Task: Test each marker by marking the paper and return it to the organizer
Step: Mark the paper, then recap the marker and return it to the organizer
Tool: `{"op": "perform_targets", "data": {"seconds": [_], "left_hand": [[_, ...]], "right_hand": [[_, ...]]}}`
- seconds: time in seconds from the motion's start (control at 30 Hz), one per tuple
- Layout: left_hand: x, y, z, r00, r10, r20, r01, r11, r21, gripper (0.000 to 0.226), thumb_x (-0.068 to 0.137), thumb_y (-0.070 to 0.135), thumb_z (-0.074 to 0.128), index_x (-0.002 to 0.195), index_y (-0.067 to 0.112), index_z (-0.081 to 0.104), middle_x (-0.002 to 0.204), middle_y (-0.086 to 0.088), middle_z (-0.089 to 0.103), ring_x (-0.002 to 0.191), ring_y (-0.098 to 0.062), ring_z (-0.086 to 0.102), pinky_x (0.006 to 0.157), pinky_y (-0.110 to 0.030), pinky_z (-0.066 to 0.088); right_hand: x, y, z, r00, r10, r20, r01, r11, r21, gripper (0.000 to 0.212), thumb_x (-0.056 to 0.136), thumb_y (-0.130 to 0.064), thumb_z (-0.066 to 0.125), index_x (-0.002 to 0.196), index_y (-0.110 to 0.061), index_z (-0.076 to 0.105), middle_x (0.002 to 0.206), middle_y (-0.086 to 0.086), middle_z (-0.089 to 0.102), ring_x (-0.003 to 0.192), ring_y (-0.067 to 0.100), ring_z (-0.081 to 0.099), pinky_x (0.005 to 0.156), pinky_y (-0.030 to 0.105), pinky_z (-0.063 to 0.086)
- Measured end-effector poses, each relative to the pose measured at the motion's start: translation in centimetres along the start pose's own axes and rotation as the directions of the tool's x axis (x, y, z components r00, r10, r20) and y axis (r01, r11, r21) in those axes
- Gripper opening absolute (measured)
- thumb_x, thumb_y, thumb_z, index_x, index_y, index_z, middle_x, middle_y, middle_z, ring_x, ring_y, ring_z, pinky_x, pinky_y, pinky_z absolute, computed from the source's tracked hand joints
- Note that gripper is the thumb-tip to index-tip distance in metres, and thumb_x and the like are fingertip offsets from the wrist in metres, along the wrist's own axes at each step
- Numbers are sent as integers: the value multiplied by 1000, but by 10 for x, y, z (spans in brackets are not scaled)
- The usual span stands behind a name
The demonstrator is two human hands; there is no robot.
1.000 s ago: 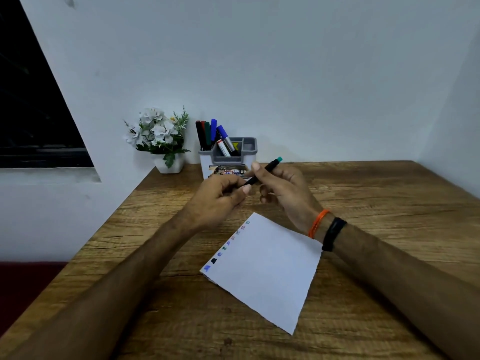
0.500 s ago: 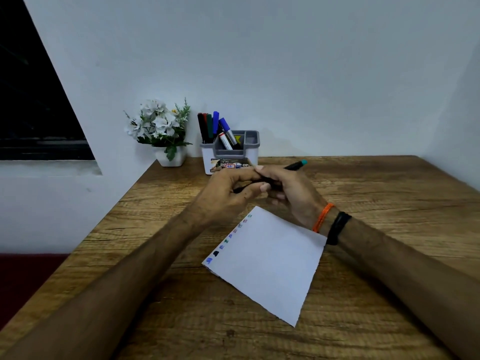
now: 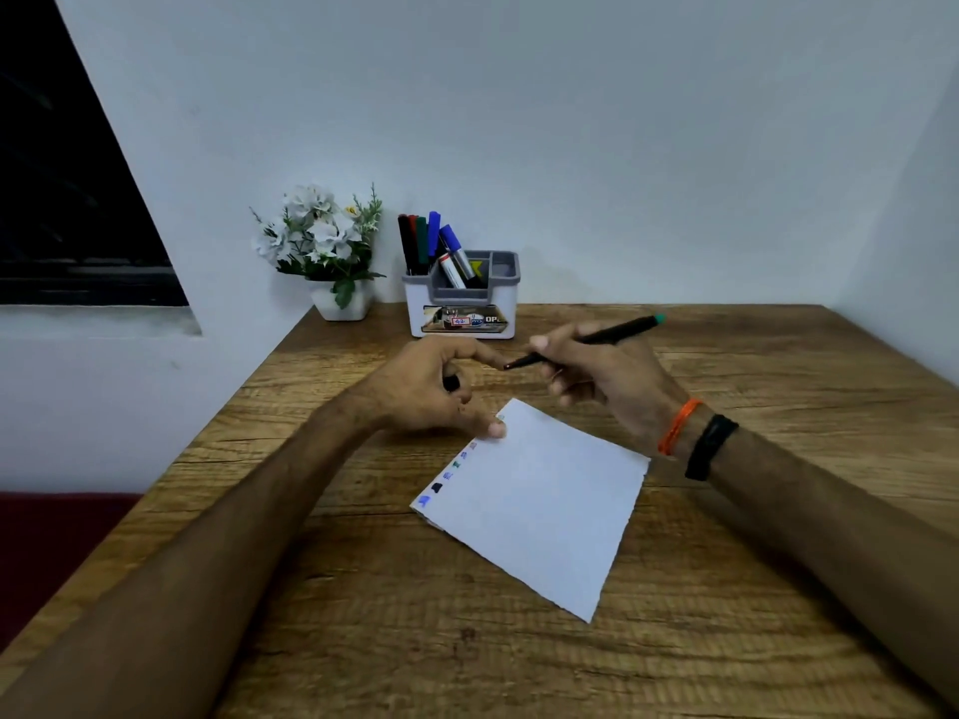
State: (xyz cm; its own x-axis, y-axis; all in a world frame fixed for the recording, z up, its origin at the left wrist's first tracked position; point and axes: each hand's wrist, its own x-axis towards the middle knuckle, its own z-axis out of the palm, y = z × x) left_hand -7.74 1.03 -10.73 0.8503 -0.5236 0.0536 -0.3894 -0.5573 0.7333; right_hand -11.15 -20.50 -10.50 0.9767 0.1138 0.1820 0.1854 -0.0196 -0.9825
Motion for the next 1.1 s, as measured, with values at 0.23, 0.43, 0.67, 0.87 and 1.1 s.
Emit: {"op": "perform_targets", "data": {"seconds": [0.23,0.43,0.67,0.87,1.1], "left_hand": [[2,-1,2,997,-35,63,23,985,172,52,57,51,86,105,44,67,62,15,56,54,3,50,61,-22,41],[5,-4,3,996,-38,84,21,979,201,57,54,58,83,107,46,68,63,15,58,58,-2,51,66,-25,44],[3,5,4,992,-38,123,8,970,241,57,68,43,82,121,35,65,47,36,51,49,5,49,70,-25,40],[2,6,4,992,-41,120,9,967,254,56,67,42,82,121,36,66,67,37,57,48,9,48,73,-25,39],[0,11,3,992,-62,113,26,954,298,62,67,47,81,126,42,61,84,35,40,56,-2,53,70,-23,37]], "right_hand": [[-6,7,7,988,141,55,-140,990,-26,13,93,-1,60,85,-1,70,68,13,69,55,18,68,50,25,56],[-4,16,8,994,111,0,-110,985,-137,8,88,1,65,89,6,71,67,15,70,51,18,65,48,23,54],[-2,22,9,998,49,-41,-58,972,-228,8,87,1,64,82,3,71,64,12,70,51,16,65,46,24,51],[-3,23,9,998,40,-45,-50,971,-233,9,85,2,65,79,0,71,63,11,70,50,16,65,46,22,49],[-4,22,10,998,33,-46,-43,969,-241,11,87,0,66,78,0,72,63,12,71,50,16,64,47,22,50]]}}
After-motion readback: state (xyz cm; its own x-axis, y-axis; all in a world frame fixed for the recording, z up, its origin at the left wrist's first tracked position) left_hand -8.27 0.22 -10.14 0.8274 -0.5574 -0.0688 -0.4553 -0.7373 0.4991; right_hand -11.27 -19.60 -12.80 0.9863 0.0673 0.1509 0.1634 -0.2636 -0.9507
